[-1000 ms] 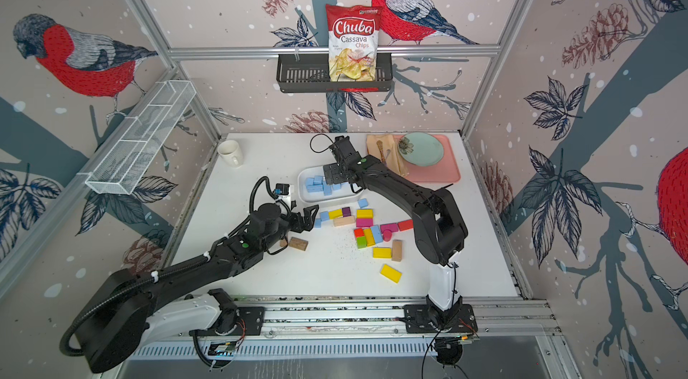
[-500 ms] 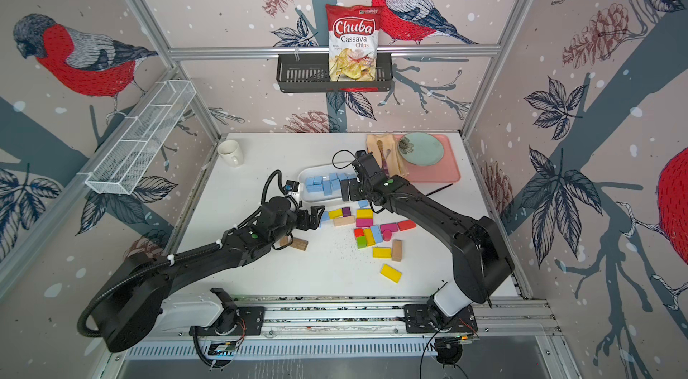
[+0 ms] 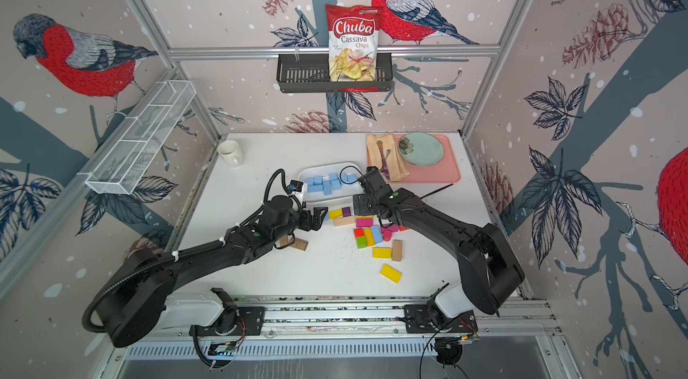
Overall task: Pick out the blue building blocks
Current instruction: Pick up the building block from the center of the board.
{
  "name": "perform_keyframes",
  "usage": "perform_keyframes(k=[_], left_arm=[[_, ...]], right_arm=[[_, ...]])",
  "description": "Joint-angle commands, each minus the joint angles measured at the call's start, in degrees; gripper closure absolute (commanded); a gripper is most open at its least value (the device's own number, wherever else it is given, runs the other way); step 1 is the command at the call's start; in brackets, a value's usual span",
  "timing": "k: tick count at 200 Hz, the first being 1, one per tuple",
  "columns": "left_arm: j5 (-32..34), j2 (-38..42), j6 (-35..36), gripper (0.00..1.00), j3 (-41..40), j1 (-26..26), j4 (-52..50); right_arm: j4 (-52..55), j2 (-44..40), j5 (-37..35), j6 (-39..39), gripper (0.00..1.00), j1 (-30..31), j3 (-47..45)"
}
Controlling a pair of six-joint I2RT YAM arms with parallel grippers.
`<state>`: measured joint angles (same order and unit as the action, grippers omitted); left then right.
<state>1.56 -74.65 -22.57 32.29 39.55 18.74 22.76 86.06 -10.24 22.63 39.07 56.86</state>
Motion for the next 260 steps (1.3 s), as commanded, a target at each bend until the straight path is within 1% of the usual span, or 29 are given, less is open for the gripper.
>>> perform_keyframes(k=[1,31,122,215,242,260], left_arm=[[0.6,0.9,0.2,0.04,-0.3,0.0,1.7],[1.5,2.1,0.1,0.04,-1.2,0.0,1.6],[2.3,2.9,-0.3,0.04,-1.7,0.0,1.3],[2.2,2.6,-0.5,0.04,-1.7,0.0,1.5],[2.3,2.7,-0.5,0.04,-1.9,0.0,1.5],[2.4,2.6,-0.5,0.04,-1.9,0.0,1.5]], right_arm=[[-1.8,2.1,-1.1,0.6,0.16,-0.5,0.4],[-4.1,6.1,0.3,-0.1,0.25,-1.4,1.2],[-7.3,15.9,2.2,-2.2,0.39,-2.9,5.2],[-8.1,19.9,1.4,-2.5,0.52,-3.1,5.1],[-8.3,20.6,1.1,-2.5,0.58,-3.0,5.2],[-8.2,20.8,0.8,-2.4,0.6,-3.0,5.2]])
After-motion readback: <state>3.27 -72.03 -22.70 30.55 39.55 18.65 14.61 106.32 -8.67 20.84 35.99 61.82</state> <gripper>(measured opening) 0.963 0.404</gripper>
